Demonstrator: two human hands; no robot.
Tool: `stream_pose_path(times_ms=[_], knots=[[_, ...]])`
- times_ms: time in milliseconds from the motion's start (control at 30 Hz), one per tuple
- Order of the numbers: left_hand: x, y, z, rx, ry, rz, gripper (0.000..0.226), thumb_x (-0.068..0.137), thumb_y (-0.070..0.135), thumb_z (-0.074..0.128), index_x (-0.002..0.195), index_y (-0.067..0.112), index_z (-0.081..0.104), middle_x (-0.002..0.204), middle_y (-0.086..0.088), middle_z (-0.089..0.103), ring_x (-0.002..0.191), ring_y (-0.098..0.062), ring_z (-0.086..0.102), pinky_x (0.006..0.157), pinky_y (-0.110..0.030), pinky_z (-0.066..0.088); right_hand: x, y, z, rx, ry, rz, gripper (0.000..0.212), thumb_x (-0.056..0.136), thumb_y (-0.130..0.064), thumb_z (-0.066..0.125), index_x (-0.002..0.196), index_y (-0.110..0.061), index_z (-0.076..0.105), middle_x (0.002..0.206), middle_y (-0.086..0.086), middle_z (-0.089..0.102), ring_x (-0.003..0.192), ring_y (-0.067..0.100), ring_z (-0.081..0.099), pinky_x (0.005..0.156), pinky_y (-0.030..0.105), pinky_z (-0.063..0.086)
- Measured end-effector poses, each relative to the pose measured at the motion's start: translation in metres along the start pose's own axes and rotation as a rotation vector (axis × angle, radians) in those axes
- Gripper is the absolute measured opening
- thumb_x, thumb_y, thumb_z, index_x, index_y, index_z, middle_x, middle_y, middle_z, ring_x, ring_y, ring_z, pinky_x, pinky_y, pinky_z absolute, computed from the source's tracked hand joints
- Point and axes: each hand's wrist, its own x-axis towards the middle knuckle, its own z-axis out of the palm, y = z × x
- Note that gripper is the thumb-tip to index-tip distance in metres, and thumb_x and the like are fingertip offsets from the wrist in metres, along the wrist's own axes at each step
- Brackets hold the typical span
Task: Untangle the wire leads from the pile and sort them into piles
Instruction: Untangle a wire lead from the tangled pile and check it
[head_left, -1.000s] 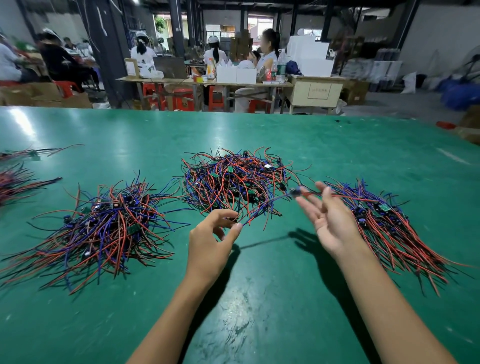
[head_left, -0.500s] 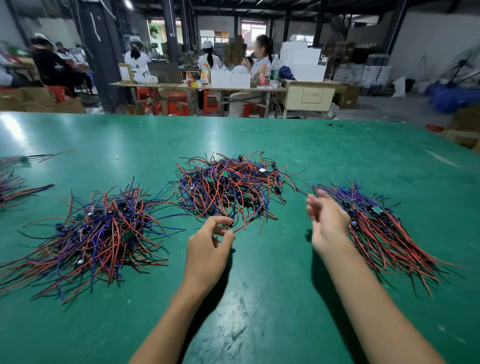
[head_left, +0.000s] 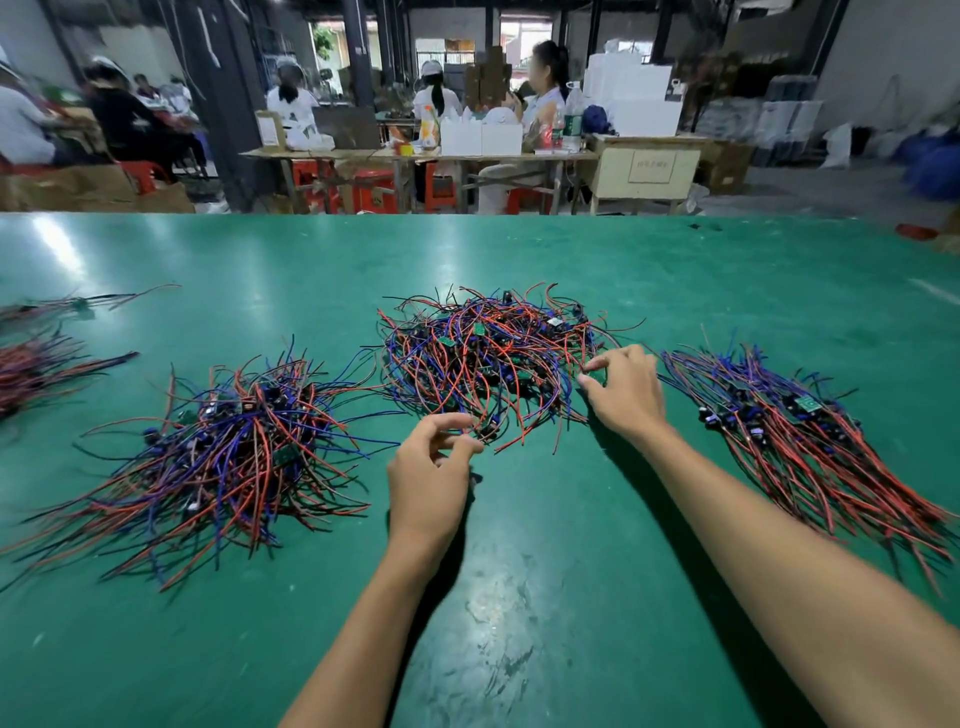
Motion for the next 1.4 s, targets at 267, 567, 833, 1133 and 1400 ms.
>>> stream_pose_path(times_ms=[267,567,833,1133,1400], knots=[[-0.014,0.014,0.008,0.032,-0.11,0.089,0.014,0.097,0.013,0.063,0.098,0.018,0.076,0.082,-0.007,0.073,0.06,-0.015,0.059,0.05,-0.018,0.05,-0.086,-0.022,-0.032,0.714,0.238,-0.102,0.017,0.086,-0.014,0.08,0.099,-0.021,0.072,0.087,-0.012,0.074,0.08,-0.004,0.067,0.079,0.018,0.053],[-0.022,0.027,0.008,-0.253,-0.293,-0.042,0.024,0.095,0.02,0.066,0.109,0.001,0.072,0.095,-0.018,0.076,0.067,-0.02,0.067,0.064,-0.023,0.053,-0.139,-0.042,-0.036,0.566,0.072,-0.551,0.044,0.079,-0.002,0.084,0.117,-0.023,0.075,0.112,-0.015,0.073,0.106,0.009,0.066,0.093,0.022,0.05],[-0.017,0.026,0.005,-0.38,-0.191,-0.098,0.006,0.098,0.008,0.062,0.101,0.006,0.067,0.09,-0.009,0.079,0.083,-0.022,0.077,0.068,-0.022,0.059,-0.138,-0.034,-0.035,0.479,0.055,-0.389,0.039,0.087,-0.03,0.08,0.124,-0.034,0.072,0.111,-0.014,0.07,0.101,-0.009,0.057,0.095,0.011,0.042],[-0.018,0.025,0.007,-0.446,-0.155,-0.13,0.012,0.097,-0.007,0.055,0.101,0.005,0.057,0.09,-0.012,0.078,0.084,-0.023,0.077,0.076,-0.025,0.062,-0.138,-0.033,-0.024,0.587,-0.045,-0.295,0.007,0.095,-0.035,0.07,0.1,-0.032,0.074,0.085,-0.023,0.073,0.082,-0.002,0.07,0.063,0.011,0.045],[-0.018,0.028,0.009,-0.457,-0.216,-0.195,0.016,0.1,-0.004,0.048,0.105,0.002,0.062,0.096,-0.017,0.077,0.089,-0.028,0.077,0.073,-0.025,0.061,-0.136,-0.032,-0.024,0.714,-0.091,-0.221,0.011,0.098,-0.026,0.067,0.106,-0.029,0.074,0.087,-0.014,0.076,0.064,0.008,0.07,0.063,0.016,0.052]])
